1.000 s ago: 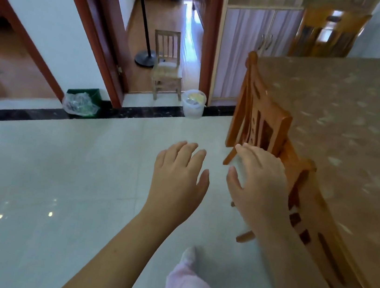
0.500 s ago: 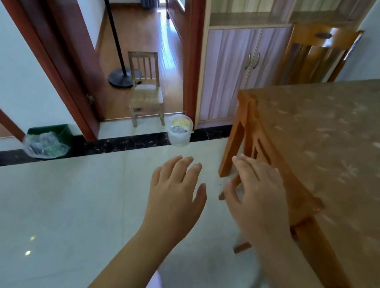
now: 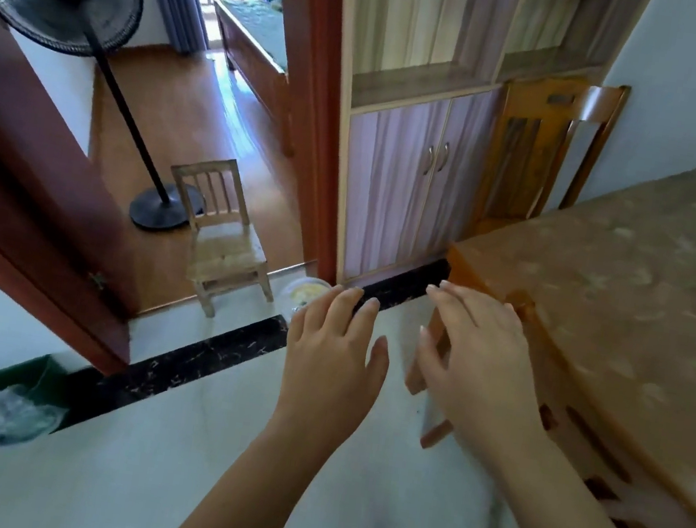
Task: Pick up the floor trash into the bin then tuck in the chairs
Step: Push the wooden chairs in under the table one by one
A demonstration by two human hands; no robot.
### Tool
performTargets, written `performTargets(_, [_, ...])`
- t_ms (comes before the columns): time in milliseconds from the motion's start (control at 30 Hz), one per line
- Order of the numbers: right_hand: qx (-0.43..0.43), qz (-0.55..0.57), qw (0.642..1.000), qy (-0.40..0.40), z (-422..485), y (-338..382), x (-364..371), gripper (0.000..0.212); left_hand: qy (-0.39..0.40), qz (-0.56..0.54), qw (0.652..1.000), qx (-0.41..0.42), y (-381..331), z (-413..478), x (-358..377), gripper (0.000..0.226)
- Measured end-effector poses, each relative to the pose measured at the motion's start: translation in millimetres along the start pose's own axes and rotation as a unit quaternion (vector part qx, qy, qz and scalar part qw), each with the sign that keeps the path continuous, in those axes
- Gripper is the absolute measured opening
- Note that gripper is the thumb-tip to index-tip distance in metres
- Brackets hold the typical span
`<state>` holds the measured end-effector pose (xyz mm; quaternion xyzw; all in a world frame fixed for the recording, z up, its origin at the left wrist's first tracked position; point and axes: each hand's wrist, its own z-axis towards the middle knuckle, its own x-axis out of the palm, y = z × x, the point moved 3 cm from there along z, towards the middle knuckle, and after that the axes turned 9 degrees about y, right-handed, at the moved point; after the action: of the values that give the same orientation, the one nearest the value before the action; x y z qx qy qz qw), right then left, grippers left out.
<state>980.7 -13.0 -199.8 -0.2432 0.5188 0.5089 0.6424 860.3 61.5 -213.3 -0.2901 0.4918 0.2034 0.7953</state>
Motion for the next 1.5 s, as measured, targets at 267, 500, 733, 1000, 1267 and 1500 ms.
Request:
performTargets(267, [0.062,0.009,0.998,-0.027,117.3,-40.6,43.9,0.037,-0.017,-0.035,0.996,0.081,34.1,143.1,53.1,0.036])
performTargets(500, [0.11,0.017,0.992,-0.056,232.7,-100.7,64.1,0.041,-0.003,-0.046,0.988,0.145,37.8,282.9,99.0,0.038])
performTargets(733, [0.182,0.006,0.983,-0.025,321.2,-150.4,90.2,0.046,0.038,-0.072,0.979,0.187,43.0,392.0,150.2,0.037])
performTargets(1000, [0.245,-0.036,0.968,-0.036,428.8,-194.8,132.5,0.049,0.098,-0.083,0.96,0.25,62.0,523.6,206.5,0.041])
performTargets(1267, [0.325,-0.06,0.942,-0.059,501.9,-244.3,146.9,0.046,0.124,-0.132,0.934,0.309,49.8,642.0,254.9,0.042])
performTargets(1500, [0.371,-0.078,0.925,-0.034,545.5,-322.5,161.5,0.049,0.128,-0.15,0.913,0.357,3.0,719.2,305.4,0.042])
